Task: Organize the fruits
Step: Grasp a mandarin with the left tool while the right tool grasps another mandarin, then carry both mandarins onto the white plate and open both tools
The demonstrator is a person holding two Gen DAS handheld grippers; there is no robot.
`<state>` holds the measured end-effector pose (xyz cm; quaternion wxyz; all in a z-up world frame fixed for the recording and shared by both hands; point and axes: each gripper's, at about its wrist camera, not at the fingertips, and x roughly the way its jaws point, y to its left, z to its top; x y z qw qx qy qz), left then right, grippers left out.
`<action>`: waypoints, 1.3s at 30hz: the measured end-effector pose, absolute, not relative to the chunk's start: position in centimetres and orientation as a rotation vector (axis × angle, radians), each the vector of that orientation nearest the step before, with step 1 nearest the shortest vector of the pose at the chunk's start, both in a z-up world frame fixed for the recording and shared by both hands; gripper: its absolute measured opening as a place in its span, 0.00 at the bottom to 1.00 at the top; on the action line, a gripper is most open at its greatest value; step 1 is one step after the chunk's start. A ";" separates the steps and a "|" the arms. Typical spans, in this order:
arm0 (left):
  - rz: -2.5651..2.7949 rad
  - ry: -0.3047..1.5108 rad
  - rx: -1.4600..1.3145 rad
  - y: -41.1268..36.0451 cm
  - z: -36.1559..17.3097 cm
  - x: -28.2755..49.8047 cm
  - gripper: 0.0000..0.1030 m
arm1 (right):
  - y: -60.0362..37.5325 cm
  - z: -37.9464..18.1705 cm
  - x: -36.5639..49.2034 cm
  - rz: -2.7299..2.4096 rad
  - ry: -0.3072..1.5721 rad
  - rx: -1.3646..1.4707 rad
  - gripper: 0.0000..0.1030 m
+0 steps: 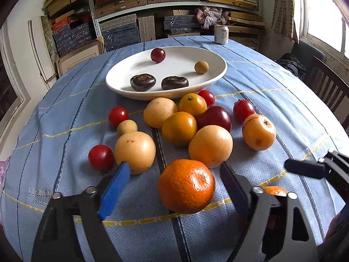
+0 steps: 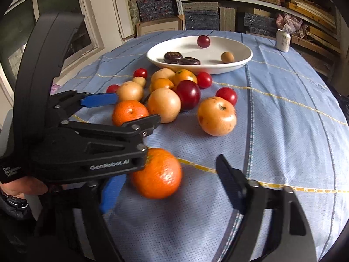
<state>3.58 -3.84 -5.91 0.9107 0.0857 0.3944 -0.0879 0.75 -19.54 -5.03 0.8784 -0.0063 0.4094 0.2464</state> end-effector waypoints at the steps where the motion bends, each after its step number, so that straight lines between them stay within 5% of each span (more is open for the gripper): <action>1: -0.224 0.816 0.173 -4.0 -5.9 3.4 0.54 | -19.2 -5.0 0.7 0.514 0.864 -0.030 0.44; 2: -0.241 0.823 0.175 -4.2 -6.0 3.3 0.46 | -18.7 -5.0 0.5 0.498 0.859 -0.063 0.45; 39: -0.195 0.800 0.115 -1.4 -4.1 3.2 0.46 | -20.1 -2.7 0.5 0.452 0.784 -0.055 0.44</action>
